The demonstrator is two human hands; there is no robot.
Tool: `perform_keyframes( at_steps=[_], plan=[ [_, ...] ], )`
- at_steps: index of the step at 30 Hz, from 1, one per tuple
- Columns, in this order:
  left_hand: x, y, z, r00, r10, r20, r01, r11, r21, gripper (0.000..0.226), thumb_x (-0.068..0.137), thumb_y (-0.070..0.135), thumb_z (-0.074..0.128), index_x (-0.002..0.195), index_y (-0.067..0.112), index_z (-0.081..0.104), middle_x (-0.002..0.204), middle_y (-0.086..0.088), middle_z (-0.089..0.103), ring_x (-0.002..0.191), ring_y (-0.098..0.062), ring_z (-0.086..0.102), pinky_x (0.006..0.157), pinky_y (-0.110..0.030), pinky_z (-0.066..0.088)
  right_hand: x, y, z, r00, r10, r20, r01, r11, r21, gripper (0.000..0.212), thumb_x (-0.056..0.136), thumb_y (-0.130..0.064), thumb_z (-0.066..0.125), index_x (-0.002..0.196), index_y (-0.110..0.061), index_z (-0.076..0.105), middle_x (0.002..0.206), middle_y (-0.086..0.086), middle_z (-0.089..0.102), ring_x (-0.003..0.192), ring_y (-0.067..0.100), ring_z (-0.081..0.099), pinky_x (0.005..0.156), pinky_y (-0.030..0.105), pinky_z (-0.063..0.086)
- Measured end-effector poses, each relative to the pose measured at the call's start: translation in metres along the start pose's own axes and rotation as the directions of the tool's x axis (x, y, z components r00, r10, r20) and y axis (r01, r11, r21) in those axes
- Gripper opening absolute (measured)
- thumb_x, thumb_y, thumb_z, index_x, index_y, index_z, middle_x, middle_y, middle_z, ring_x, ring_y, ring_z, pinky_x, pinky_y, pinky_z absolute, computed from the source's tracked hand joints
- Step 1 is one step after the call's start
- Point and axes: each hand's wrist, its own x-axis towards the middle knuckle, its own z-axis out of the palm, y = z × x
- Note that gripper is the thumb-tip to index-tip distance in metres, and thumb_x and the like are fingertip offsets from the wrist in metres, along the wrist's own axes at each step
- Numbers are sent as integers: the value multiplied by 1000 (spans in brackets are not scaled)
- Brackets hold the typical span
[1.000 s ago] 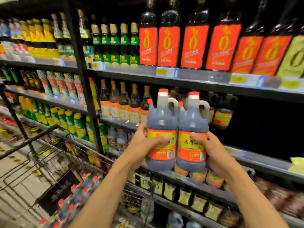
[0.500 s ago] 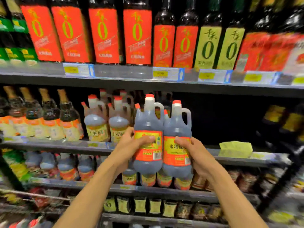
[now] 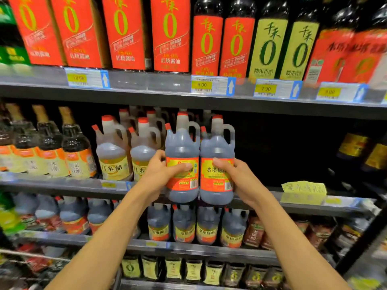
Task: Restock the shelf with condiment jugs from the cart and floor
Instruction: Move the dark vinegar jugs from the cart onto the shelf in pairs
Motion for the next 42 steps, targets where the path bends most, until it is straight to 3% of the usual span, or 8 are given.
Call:
perform_keyframes(
  at_steps=[6, 10, 14, 17, 21, 30, 38, 42],
  plan=[
    [16, 3, 0, 998, 62, 8, -62, 998, 29, 76, 51, 34, 92, 115, 19, 53, 106, -3, 75, 97, -21, 74, 87, -49, 59, 24, -5, -8, 999, -39, -6, 39, 999, -13, 41, 88, -29, 73, 125, -13, 63, 110, 8, 76, 101, 24, 74, 81, 37, 59],
    [31, 5, 0, 997, 78, -7, -77, 997, 30, 75, 57, 29, 96, 117, 19, 52, 109, -3, 74, 98, -19, 74, 86, -45, 60, 37, -10, -15, 996, -89, -3, 89, 996, -2, 42, 86, -23, 75, 125, -14, 62, 110, 7, 76, 102, 24, 74, 79, 34, 60],
    [46, -6, 6, 993, 86, -79, -83, 996, 36, 59, 68, 17, 92, 110, 19, 50, 109, -2, 69, 99, -18, 70, 80, -35, 57, 53, -4, -20, 994, -109, -3, 109, 994, -31, 52, 82, -22, 80, 130, -15, 60, 114, 6, 75, 106, 25, 72, 90, 42, 58],
    [58, -21, 7, 992, 70, -103, -63, 996, 68, 75, 61, 26, 96, 118, 17, 50, 115, -4, 68, 103, -20, 68, 90, -45, 58, 64, 6, -24, 994, -111, 5, 111, 993, -39, 60, 77, -19, 85, 131, -15, 59, 118, 7, 74, 110, 26, 71, 98, 49, 54],
    [69, -31, 13, 991, 102, -91, -92, 990, 107, 85, 47, 39, 97, 119, 21, 53, 110, -2, 74, 99, -19, 72, 89, -48, 59, 72, 17, -36, 995, -87, 53, 89, 995, -41, 64, 77, -18, 85, 135, -14, 57, 125, 8, 71, 117, 27, 67, 106, 53, 48],
    [88, -54, 18, 989, 124, -80, -119, 990, 70, 65, 73, 3, 86, 128, 11, 52, 114, -6, 72, 102, -19, 71, 85, -34, 58, 89, 30, -51, 986, -14, 166, 33, 994, -109, 63, 81, -4, 79, 138, -15, 56, 131, 6, 68, 123, 24, 63, 110, 50, 45],
    [92, -57, 15, 993, 120, -19, -114, 977, 181, 63, 81, 4, 80, 134, 11, 46, 113, 3, 68, 99, -3, 67, 76, -16, 56, 93, 32, -51, 982, 22, 185, -3, 995, -101, 63, 85, -4, 76, 140, -19, 51, 132, 2, 67, 124, 19, 63, 106, 41, 48],
    [87, -54, 11, 999, 43, -12, -36, 931, 363, 46, 78, 37, 83, 113, 20, 59, 107, 2, 72, 97, -13, 69, 84, -38, 59, 88, 31, -49, 988, 35, 151, -14, 991, -135, 61, 84, -10, 77, 139, -20, 53, 129, -1, 69, 121, 15, 64, 103, 38, 50]
  ],
)
